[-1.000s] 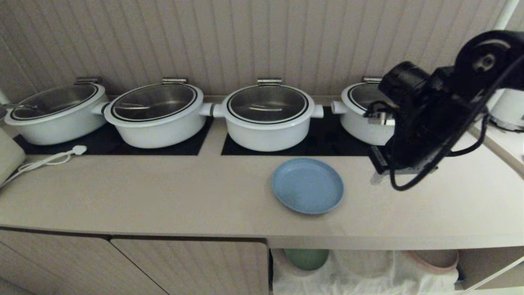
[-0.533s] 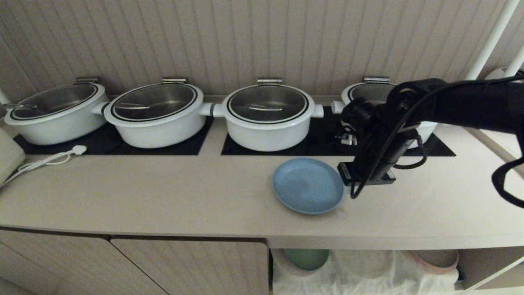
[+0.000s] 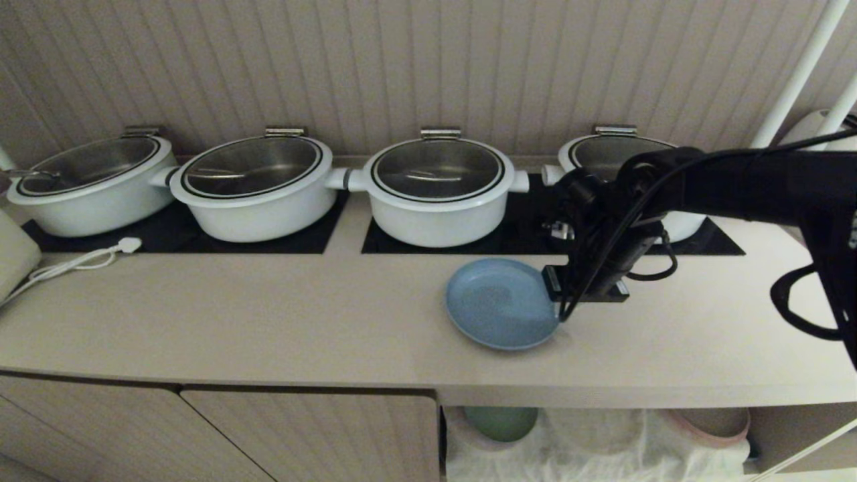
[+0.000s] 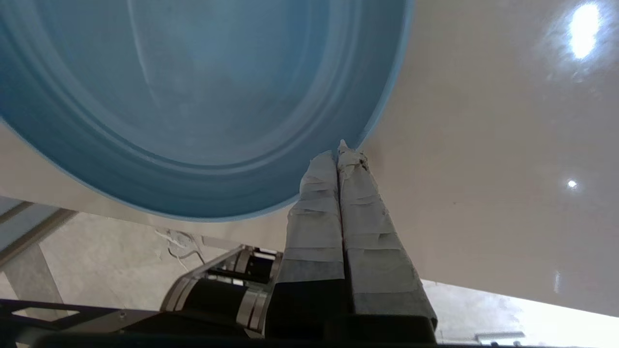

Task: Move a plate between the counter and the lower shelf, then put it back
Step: Pick up the plate

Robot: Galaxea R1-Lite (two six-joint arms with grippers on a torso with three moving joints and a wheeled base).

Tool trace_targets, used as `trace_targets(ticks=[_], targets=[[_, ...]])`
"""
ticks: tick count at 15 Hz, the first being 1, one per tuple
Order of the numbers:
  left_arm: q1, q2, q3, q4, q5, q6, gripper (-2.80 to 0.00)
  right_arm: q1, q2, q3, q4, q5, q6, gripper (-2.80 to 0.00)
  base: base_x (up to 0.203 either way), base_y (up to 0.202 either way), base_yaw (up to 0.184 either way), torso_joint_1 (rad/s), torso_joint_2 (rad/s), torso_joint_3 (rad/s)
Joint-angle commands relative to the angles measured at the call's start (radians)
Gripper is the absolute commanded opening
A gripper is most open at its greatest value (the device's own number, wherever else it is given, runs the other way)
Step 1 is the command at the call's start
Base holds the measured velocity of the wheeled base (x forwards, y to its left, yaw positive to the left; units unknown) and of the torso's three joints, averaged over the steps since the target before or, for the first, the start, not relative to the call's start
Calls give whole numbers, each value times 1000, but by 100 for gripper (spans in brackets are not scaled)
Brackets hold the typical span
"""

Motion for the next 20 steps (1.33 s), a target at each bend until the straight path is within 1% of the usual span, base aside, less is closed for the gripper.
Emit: trace_targets(ticks=[1,2,3,5,10,20], targets=[[0,0,0,1,0,0,-280,-7,-16,0,1,1,1,-280,0,0,0,0,0,0],[0,0,0,1,0,0,-280,-11,-24,0,0,3,1,-280,0,0,0,0,0,0],[0,0,0,1,0,0,-280,-14,-29,0,-1,19,1,0,0,0,0,0,0,0],[0,0,0,1,0,0,-280,-20,-38,0,-1,33,2,0,0,0,0,0,0,0],[0,0,0,1,0,0,-280,-24,-54,0,-4,27,0,0,0,0,0,0,0,0],[0,0,0,1,0,0,-280,-36,22,0,-56,21,-17,0,0,0,0,0,0,0]])
